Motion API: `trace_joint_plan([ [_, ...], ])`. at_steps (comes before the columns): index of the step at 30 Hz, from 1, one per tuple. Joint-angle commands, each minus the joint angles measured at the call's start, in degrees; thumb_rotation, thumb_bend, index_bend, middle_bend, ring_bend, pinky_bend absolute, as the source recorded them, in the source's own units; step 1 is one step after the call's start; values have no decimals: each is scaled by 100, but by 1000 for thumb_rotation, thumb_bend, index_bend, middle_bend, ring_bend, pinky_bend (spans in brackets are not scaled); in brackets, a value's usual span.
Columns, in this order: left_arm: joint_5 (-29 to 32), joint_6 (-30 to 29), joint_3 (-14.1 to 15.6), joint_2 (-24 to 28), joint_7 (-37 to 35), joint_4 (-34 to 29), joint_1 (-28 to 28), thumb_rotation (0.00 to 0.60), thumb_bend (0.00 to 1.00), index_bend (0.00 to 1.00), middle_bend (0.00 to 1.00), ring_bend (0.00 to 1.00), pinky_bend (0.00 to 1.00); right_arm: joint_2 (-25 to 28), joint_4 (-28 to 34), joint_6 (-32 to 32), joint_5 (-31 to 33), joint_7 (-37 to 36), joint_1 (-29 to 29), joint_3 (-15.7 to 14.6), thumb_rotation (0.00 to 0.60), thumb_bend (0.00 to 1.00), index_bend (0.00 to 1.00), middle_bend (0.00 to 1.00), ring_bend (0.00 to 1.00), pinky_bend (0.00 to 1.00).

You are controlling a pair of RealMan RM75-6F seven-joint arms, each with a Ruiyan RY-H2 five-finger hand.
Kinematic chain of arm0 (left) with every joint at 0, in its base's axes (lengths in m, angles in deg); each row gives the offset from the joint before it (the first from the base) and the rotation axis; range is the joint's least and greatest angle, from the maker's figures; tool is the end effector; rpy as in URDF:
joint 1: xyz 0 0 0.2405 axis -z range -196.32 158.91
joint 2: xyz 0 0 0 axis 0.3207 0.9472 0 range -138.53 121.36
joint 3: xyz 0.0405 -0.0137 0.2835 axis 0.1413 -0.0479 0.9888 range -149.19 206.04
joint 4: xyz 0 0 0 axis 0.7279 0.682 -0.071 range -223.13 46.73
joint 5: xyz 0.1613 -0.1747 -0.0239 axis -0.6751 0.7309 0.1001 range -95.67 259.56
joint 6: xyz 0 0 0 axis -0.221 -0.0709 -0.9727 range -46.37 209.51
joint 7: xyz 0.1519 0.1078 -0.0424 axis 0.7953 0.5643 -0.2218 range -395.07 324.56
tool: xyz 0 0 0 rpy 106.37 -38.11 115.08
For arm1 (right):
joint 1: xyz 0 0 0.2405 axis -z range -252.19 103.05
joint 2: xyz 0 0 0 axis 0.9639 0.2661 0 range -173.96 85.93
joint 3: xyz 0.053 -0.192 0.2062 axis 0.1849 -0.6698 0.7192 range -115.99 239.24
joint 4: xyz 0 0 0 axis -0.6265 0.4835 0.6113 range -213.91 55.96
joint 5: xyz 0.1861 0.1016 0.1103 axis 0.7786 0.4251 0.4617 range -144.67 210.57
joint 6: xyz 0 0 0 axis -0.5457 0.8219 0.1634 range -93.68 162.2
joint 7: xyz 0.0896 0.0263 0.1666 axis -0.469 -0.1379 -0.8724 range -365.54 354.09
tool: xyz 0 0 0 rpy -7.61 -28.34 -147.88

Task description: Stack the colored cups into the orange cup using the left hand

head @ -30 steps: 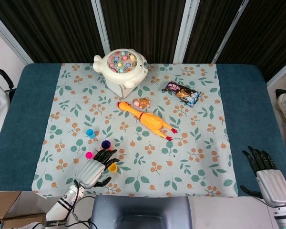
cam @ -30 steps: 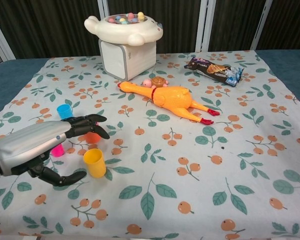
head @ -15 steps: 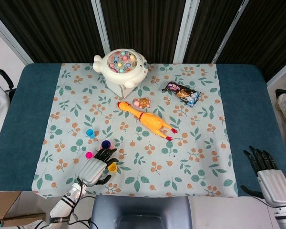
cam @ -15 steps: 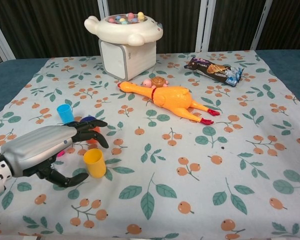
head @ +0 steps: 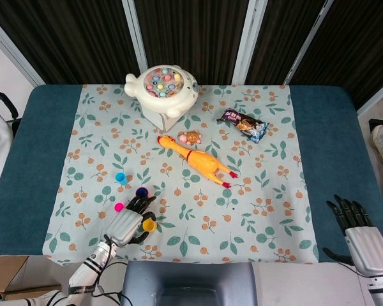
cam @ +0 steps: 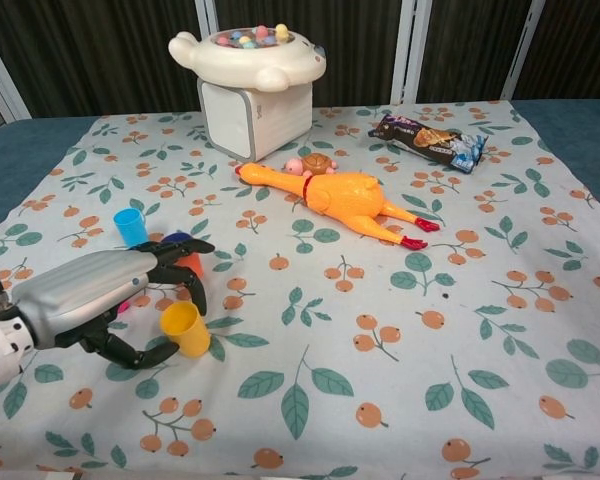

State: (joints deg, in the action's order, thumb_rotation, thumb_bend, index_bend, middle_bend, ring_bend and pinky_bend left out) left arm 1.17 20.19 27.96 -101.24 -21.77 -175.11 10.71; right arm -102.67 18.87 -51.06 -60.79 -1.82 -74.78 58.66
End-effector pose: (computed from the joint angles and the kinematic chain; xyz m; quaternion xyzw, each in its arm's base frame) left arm -0.1925 0.3016 -0.1017 -0.7567 -0.4036 -0.3826 0.3438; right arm -0.3393 -0.1780 0.1431 0.6474 -0.3915 0.3407 0.5582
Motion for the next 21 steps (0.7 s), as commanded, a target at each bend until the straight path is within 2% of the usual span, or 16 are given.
trace_joint_plan([
  [1,11,6,-16,-7,-1,21,7,600,364,431,0,0,55,1,0,3,7,0,-1,3,600,212,0,0,0,0],
  [10,-64,-90,-76,105,-108,-101,8,600,365,477,4,0,56,5,0,6,1,-6,-3,1,600,212,0,0,0,0],
  [17,-74,-358,-428,629,-230,-572,43,600,363,490,13,0,56,10,-5,5,1,-16,0,-1,600,212,0,0,0,0],
  [21,172,-306,-724,847,-163,-659,158,600,362,490,15,0,56,-8,3,18,-3,18,-3,-6,600,212,0,0,0,0],
])
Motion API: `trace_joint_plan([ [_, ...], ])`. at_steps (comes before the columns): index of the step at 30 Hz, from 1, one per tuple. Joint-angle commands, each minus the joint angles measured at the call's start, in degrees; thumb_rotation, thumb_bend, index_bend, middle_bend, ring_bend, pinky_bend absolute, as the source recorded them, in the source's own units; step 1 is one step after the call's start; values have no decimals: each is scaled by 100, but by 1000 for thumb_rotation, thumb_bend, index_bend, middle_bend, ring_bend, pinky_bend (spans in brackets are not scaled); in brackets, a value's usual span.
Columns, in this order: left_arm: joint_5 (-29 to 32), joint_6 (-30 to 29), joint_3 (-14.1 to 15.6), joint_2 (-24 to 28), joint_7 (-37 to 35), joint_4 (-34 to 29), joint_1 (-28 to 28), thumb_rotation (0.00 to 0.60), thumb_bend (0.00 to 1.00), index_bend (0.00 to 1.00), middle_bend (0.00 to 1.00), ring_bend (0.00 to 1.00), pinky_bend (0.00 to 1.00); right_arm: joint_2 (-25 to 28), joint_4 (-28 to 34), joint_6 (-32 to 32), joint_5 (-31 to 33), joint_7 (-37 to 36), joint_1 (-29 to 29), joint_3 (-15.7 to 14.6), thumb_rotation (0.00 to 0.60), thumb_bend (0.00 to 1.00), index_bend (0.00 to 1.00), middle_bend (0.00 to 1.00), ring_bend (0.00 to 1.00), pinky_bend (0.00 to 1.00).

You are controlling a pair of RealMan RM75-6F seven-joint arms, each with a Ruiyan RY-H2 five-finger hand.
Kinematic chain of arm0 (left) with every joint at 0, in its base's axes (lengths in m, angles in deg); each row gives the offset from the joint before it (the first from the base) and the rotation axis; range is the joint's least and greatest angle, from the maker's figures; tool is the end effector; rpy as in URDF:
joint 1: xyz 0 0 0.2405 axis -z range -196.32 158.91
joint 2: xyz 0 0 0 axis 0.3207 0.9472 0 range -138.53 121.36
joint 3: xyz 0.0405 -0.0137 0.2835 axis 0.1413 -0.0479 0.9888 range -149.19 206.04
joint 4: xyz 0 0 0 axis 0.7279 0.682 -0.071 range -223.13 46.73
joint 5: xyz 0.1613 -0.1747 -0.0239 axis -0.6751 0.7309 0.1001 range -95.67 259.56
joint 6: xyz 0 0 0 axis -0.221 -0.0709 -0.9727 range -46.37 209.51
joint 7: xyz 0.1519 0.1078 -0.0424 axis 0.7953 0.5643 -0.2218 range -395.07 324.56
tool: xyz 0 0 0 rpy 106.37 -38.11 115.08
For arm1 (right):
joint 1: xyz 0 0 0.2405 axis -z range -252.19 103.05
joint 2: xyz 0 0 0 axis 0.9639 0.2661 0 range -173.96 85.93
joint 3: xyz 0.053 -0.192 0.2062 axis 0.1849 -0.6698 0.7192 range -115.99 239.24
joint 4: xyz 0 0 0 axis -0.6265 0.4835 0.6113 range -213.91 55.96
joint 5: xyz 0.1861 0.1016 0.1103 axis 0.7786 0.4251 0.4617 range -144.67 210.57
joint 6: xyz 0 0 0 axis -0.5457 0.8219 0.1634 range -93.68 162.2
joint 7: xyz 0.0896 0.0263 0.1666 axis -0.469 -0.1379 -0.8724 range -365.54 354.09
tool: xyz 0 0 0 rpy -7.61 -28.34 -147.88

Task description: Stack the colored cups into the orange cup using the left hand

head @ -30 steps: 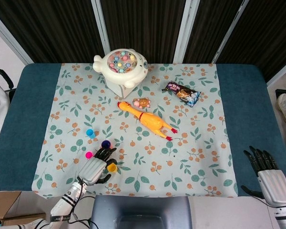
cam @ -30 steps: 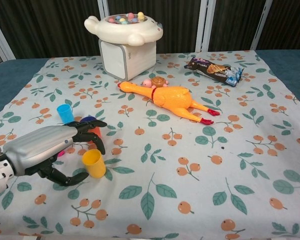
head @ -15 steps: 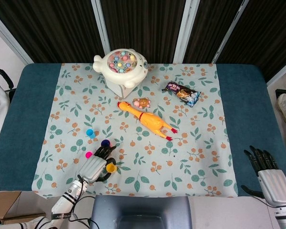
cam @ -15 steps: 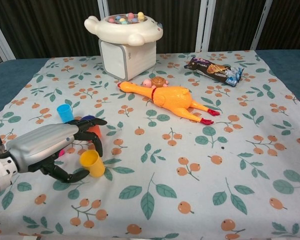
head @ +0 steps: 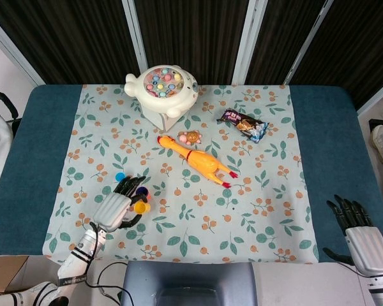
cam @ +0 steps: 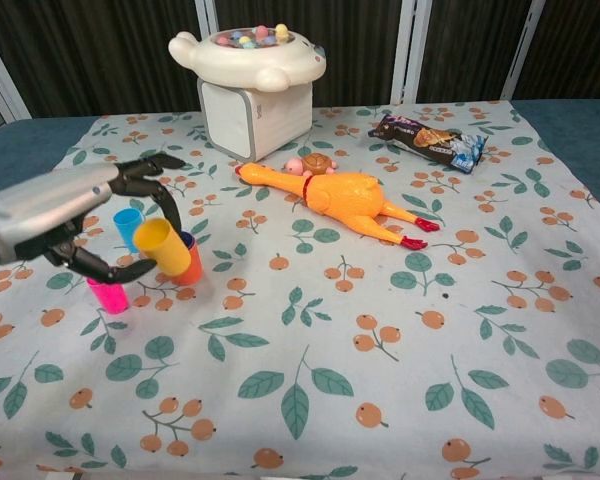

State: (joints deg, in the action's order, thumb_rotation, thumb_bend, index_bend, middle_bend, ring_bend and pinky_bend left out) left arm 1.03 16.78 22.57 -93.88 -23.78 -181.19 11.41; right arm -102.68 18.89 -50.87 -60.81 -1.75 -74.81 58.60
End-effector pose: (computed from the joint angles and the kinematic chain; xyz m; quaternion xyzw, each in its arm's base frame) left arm -0.1761 0.3363 -0.0364 -0.7176 -0.3863 -0.4400 0.3771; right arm -0.3394 -0.1778 0.1422 0.6485 -0.3922 0.3394 0.5572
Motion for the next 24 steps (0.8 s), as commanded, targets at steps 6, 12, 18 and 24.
trace_joint_plan([
  [6,884,424,-544,63,190,255,357,600,363,491,18,0,56,-42,-1,36,38,81,-12,15,600,213,0,0,0,0],
  [12,1303,640,-687,-78,256,516,543,600,363,497,22,0,56,-54,0,81,102,108,-32,39,600,213,0,0,0,0],
  [18,1399,700,-615,-134,280,632,595,600,362,498,24,0,56,-47,-4,70,144,93,-33,66,600,212,0,0,0,0],
  [24,1373,677,-522,-188,308,667,613,600,362,497,23,0,56,-51,-1,76,140,107,-34,59,600,213,0,0,0,0],
])
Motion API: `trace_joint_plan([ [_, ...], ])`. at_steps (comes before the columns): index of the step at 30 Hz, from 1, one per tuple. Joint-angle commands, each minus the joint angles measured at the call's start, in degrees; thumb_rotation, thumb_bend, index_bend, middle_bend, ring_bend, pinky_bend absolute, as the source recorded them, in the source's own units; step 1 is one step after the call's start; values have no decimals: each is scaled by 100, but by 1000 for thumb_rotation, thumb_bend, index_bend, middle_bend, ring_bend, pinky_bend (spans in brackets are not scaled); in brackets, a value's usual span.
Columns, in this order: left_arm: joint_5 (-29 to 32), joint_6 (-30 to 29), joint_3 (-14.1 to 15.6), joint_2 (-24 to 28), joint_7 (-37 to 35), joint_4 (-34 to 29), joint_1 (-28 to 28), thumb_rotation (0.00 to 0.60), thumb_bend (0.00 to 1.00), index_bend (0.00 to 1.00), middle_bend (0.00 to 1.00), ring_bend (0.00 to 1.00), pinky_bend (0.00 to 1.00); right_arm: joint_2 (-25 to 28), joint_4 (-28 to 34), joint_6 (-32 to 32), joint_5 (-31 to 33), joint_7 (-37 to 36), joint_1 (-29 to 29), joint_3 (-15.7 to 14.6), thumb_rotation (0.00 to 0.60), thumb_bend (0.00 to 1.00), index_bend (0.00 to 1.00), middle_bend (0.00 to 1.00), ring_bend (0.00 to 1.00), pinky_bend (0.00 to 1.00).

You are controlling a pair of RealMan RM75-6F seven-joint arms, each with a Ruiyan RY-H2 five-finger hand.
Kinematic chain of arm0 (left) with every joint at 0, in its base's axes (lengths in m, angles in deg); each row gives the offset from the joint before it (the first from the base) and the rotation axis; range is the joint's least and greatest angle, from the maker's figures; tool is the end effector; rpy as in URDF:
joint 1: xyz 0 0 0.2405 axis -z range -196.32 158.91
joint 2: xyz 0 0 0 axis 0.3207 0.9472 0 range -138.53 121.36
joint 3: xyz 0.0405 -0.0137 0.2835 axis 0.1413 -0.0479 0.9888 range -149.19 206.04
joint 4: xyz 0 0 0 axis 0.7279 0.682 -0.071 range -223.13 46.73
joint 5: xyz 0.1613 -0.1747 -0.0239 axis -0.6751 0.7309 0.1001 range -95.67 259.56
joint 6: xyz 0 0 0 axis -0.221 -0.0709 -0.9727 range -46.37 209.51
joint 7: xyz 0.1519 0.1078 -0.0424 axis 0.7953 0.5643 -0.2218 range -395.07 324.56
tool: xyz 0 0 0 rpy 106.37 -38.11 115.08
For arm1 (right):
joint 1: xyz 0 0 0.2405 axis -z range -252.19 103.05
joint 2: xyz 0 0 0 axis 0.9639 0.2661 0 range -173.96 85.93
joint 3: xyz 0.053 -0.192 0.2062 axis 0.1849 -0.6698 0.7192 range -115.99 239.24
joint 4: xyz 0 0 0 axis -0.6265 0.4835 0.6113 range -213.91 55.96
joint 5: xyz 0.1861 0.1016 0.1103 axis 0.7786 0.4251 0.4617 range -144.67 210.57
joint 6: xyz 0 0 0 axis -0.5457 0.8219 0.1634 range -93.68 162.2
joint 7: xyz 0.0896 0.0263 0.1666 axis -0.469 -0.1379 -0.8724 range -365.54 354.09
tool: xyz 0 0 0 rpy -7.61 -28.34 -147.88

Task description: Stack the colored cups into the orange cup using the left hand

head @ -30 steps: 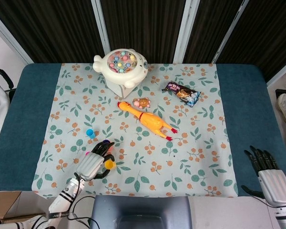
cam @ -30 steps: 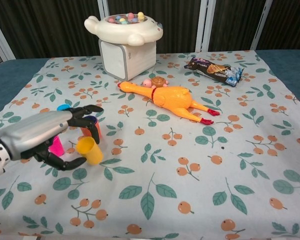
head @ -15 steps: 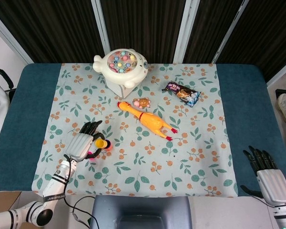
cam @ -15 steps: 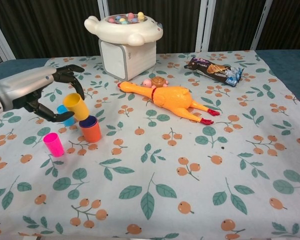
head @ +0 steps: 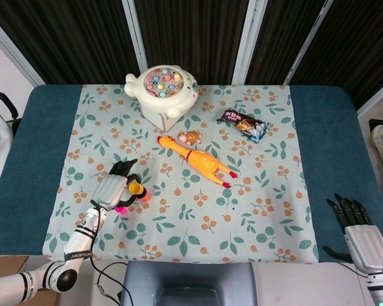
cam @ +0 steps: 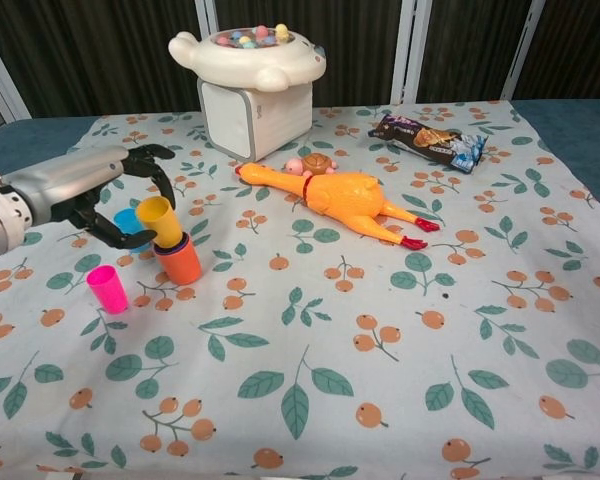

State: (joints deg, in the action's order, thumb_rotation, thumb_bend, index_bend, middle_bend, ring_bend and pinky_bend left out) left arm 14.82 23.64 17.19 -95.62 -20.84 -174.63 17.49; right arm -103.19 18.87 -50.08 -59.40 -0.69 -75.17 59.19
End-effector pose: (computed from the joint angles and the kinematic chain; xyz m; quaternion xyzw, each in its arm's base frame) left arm -0.1863 0.3986 -0.0403 -0.7009 -0.4159 -0.3967 0.4224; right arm -0.3418 -0.1825 0.1402 0.6462 -0.3924 0.3330 0.5636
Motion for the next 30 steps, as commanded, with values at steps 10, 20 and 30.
trace_joint_plan([
  [10,36,17,115,-13,79,-44,41,600,361,467,23,0,56,-4,3,7,-1,8,-2,-4,600,212,0,0,0,0],
  [20,169,120,121,-35,38,81,104,600,366,1,0,0,56,5,-1,3,15,-14,-3,5,600,213,0,0,0,0],
  [30,109,-19,106,55,11,132,84,600,363,94,0,0,57,15,10,-17,-3,-27,5,-3,600,212,0,0,0,0],
])
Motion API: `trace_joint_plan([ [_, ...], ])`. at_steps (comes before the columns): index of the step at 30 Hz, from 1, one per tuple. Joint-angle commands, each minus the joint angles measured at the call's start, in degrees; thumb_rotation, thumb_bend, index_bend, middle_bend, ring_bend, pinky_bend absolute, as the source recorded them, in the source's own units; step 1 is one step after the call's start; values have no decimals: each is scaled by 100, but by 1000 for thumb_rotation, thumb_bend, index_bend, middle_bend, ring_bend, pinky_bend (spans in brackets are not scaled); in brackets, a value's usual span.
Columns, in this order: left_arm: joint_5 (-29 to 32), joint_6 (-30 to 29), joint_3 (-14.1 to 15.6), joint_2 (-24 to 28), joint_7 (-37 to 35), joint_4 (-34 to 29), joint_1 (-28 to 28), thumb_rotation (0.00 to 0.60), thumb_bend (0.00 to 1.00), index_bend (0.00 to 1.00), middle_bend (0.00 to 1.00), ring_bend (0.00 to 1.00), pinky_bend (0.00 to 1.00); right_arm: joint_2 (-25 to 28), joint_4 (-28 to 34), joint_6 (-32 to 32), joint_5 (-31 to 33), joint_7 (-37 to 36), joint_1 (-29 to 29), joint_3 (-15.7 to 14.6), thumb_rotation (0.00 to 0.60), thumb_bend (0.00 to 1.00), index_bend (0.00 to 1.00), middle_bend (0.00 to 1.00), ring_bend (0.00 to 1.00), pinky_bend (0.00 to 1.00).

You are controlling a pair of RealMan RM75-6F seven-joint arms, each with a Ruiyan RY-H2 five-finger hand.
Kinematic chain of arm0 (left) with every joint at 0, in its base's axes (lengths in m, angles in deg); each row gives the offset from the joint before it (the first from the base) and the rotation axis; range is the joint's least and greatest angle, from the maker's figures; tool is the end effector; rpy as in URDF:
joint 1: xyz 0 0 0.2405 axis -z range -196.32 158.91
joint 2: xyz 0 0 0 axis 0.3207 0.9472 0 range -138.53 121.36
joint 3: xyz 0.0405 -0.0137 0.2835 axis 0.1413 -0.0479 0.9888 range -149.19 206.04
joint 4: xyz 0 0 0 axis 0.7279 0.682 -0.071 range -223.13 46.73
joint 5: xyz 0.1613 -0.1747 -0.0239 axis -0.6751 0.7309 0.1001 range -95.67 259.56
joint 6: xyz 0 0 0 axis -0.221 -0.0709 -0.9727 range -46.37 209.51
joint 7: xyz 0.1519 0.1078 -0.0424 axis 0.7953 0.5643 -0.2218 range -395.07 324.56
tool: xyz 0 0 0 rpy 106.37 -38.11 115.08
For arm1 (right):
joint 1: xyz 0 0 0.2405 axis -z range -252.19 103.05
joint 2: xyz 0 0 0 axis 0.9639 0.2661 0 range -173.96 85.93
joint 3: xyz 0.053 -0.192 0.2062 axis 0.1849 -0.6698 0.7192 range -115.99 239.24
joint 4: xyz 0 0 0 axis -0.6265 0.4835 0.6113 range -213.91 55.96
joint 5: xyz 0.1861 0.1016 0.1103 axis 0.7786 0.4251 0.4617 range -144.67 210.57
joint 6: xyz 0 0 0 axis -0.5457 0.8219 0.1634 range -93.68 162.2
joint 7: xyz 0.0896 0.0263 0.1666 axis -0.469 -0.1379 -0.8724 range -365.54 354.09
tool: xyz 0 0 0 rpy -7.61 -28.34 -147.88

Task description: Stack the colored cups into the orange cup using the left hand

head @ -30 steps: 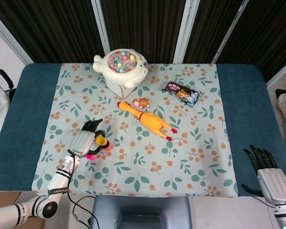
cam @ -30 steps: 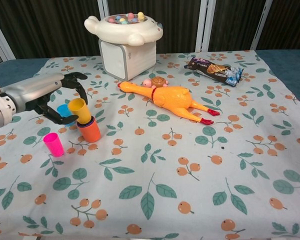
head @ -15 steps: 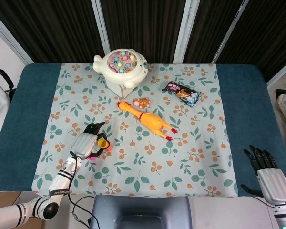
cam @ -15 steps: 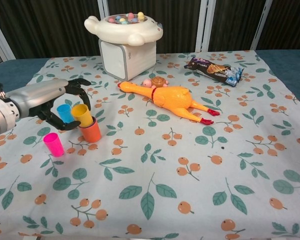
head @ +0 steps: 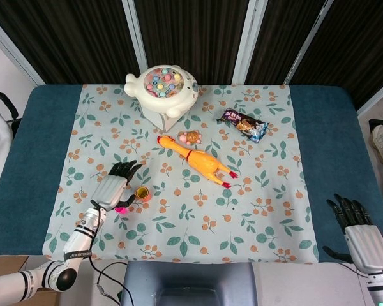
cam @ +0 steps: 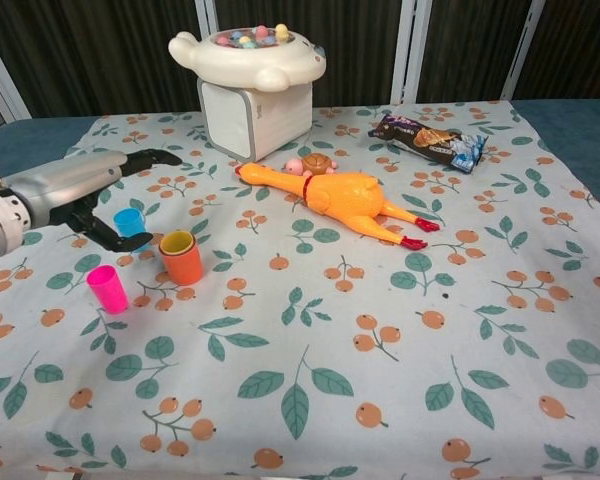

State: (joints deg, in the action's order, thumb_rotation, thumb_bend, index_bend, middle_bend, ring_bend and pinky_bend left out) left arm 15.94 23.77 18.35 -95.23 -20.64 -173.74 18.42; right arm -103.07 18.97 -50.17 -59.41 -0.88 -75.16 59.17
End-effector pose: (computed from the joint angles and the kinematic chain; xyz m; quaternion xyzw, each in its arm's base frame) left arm -0.1926 0.4015 -0.0405 -0.7063 -0.4127 -0.3843 0.4279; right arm -0.3415 -0.1824 0.1410 0.6453 -0.3931 0.3341 0.5634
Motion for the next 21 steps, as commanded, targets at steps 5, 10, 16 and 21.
trace_joint_plan([
  [5,384,236,-101,132,-293,596,-50,600,361,201,0,0,58,16,-9,-5,-7,-34,2,-4,600,213,0,0,0,0],
  [10,452,516,-89,15,-530,1127,13,600,361,272,0,0,58,-5,0,9,-2,10,-2,-5,600,213,0,0,0,0],
  [16,422,696,-80,-88,-764,1479,55,600,361,290,0,0,58,-21,-1,38,56,46,-11,16,600,213,0,0,0,0],
  [21,349,765,-55,-140,-895,1589,71,600,361,302,0,0,58,-30,4,72,79,81,-24,19,600,213,0,0,0,0],
])
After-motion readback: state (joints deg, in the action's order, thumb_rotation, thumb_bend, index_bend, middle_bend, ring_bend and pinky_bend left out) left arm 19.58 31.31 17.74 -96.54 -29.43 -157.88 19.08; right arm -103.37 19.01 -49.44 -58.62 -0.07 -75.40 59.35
